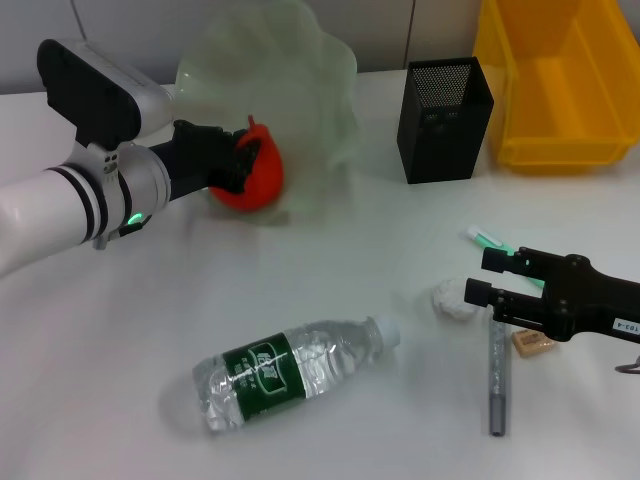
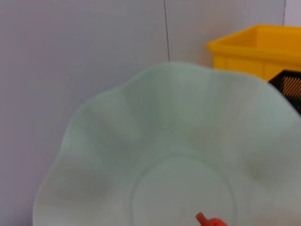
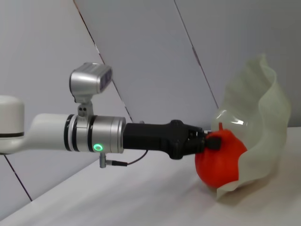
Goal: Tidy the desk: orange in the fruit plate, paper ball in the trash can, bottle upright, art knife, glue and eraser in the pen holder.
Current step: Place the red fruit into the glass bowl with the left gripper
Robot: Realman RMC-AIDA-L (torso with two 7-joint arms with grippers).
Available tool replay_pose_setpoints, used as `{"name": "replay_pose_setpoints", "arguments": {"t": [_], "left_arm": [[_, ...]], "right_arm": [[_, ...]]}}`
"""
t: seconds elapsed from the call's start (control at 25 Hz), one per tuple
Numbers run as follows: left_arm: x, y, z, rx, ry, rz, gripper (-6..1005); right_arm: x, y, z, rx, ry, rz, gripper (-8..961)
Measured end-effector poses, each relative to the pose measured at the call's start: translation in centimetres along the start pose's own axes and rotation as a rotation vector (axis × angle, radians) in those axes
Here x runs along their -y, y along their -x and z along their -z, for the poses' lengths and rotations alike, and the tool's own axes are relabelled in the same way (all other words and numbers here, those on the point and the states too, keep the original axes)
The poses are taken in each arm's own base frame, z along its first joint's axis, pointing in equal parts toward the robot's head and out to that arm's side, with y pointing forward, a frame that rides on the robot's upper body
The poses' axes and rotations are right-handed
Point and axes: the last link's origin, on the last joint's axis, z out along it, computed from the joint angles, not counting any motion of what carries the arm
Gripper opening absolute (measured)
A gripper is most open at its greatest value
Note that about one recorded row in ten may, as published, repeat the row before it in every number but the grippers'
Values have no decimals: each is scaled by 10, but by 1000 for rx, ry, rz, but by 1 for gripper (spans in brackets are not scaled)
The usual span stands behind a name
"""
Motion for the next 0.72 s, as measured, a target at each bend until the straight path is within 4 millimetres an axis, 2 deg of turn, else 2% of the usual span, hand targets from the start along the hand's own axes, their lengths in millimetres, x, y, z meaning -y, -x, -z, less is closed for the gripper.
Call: {"name": "replay_pose_setpoints", "arguments": {"t": [0.36, 0.44, 0.56, 0.64, 0.72], "left_arm": [[0, -14, 5, -54, -2, -22, 97], [0, -22, 8, -85, -5, -30, 85], [0, -22, 8, -85, -5, -30, 76], [0, -35, 11, -129, -10, -43, 70], [0, -35, 11, -129, -10, -43, 64]], "right_arm": [[1, -1, 1, 0, -9, -3, 662], [1, -1, 1, 1, -11, -3, 662], [1, -1, 2, 2, -13, -4, 662], [1, -1, 2, 3, -14, -5, 662], [1, -1, 2, 4, -15, -5, 662]]}}
